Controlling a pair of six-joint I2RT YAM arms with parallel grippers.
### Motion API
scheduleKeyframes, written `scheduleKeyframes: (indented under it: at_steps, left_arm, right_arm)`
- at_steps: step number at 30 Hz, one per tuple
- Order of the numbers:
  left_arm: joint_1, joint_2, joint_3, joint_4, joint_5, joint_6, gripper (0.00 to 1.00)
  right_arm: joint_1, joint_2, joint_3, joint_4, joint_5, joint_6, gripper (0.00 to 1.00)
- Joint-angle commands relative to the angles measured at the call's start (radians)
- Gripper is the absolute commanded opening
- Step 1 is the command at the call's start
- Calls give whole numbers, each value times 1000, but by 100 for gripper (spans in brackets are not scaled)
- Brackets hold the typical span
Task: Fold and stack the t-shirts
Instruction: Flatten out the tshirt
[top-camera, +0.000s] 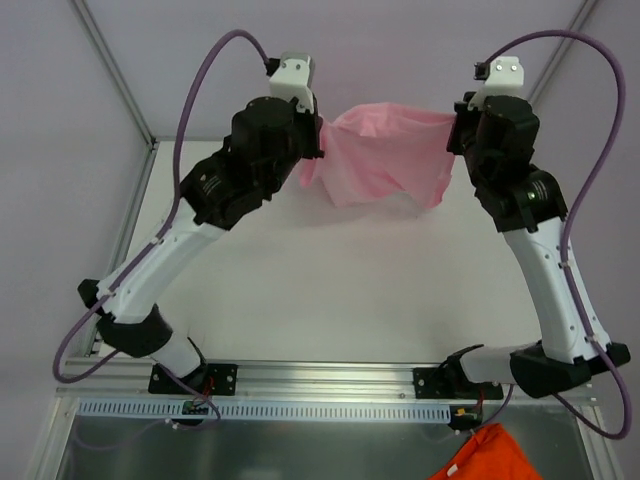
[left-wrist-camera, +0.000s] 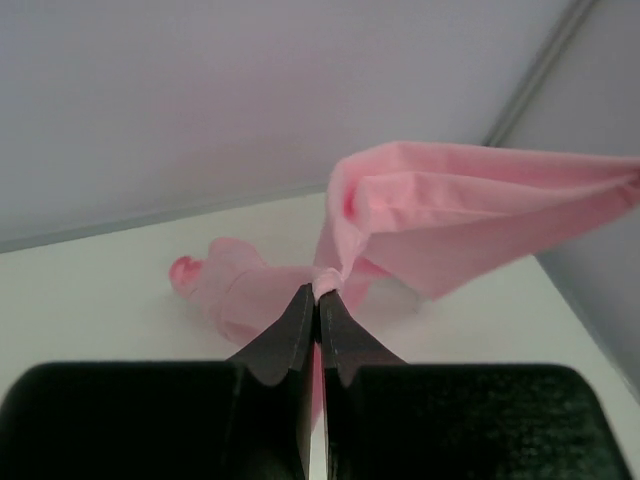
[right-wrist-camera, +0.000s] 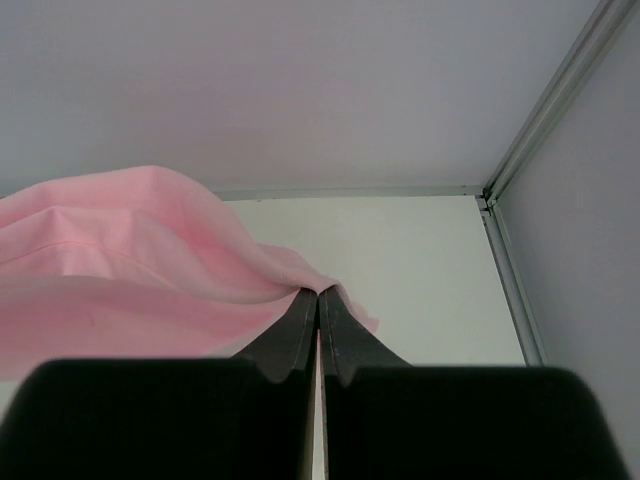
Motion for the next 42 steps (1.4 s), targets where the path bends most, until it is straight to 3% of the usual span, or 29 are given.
scheduleKeyframes:
  at_steps: [1,8,11,16,22,25,27,31,36,42]
  left_arm:
    - [-125,-157,-61,107,-140,105,0]
    - [-398,-393,-242,209,-355,250,0]
    - [-513,-425,-262,274,-425,330,0]
    - [-692,-393,-219,442,-521,585,0]
    - [-693,-369,-262,576,-545,732,0]
    - [-616,-375,-309,460,-539,599,0]
    - [-527,-378,-335,254,-490,369,0]
    - [-458,-402,-467,162,-455,151,0]
    - [-409,-372,-565,81,-404,37,0]
    - [-294,-333,-636,78,-306,-24,0]
  right_arm:
    - [31,-144,-38,6,5,-60,1]
    - [44,-417,-153,-80,53,-117,1]
    - [42,-491,-180,-97,85,-133,1]
    - [44,-531,-192,-112,119,-146,1]
    - [42,-456,-141,-140,110,-153,1]
    - [44,-404,-105,-186,59,-130,1]
    - [42,-383,-106,-212,28,-70,1]
    - [44,-390,-211,-200,-50,25,1]
    - [53,-355,-259,-260,-122,84,1]
    - [79,-340,-371,-226,-67,84,1]
